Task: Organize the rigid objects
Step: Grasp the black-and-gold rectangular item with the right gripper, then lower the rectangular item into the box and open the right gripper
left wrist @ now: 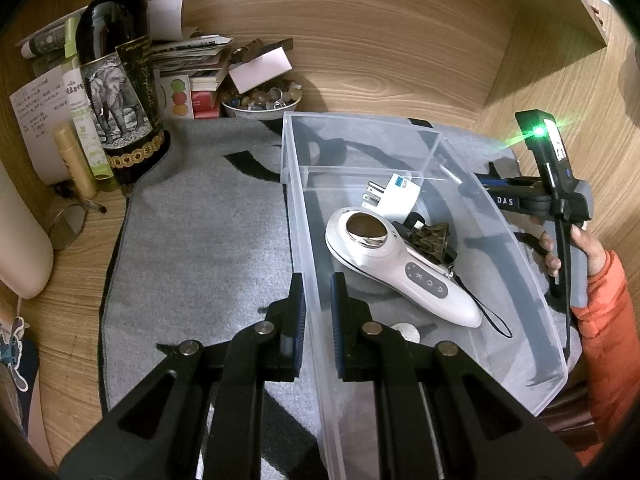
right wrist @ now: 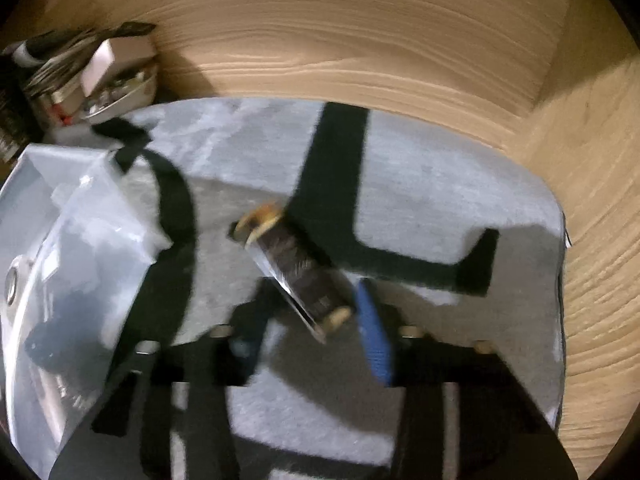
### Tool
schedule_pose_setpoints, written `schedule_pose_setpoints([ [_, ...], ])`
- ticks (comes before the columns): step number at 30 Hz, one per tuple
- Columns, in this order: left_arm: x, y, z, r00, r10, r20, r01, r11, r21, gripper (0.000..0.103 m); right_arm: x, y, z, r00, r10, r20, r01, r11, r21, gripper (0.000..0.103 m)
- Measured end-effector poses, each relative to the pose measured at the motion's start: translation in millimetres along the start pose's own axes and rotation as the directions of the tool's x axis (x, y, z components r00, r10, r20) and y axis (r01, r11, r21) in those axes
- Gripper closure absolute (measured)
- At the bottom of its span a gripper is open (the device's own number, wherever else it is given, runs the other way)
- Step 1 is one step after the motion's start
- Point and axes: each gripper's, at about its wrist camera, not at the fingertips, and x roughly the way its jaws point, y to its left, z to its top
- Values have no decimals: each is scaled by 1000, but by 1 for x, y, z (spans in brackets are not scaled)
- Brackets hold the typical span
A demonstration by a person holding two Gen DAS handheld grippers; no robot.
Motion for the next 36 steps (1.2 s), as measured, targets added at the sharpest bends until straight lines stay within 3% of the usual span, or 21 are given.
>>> schedule_pose_setpoints([
  [6, 0, 0, 0, 1000, 1, 0, -1, 1000, 2, 92, -15, 23, -8, 999, -8, 36, 11, 998, -63, 82],
  [14, 0, 0, 0, 1000, 1, 0, -1, 1000, 3, 92, -56, 27, -23, 993, 2, 120, 6, 998, -65, 82],
  [19, 0, 1, 0, 1000, 0, 2, 0, 1000, 4, 92, -82, 32, -13, 983, -1, 183, 16, 997, -76, 82],
  [26, 0, 1, 0, 1000, 0, 2, 0, 1000, 5, 92, -112, 50, -9, 964, 0, 267, 27, 995, -97, 82],
  [36, 0, 1, 0, 1000, 1, 2, -1, 1000, 5, 92, -167, 87, -10, 911, 82, 403, -3, 981, -194, 82],
])
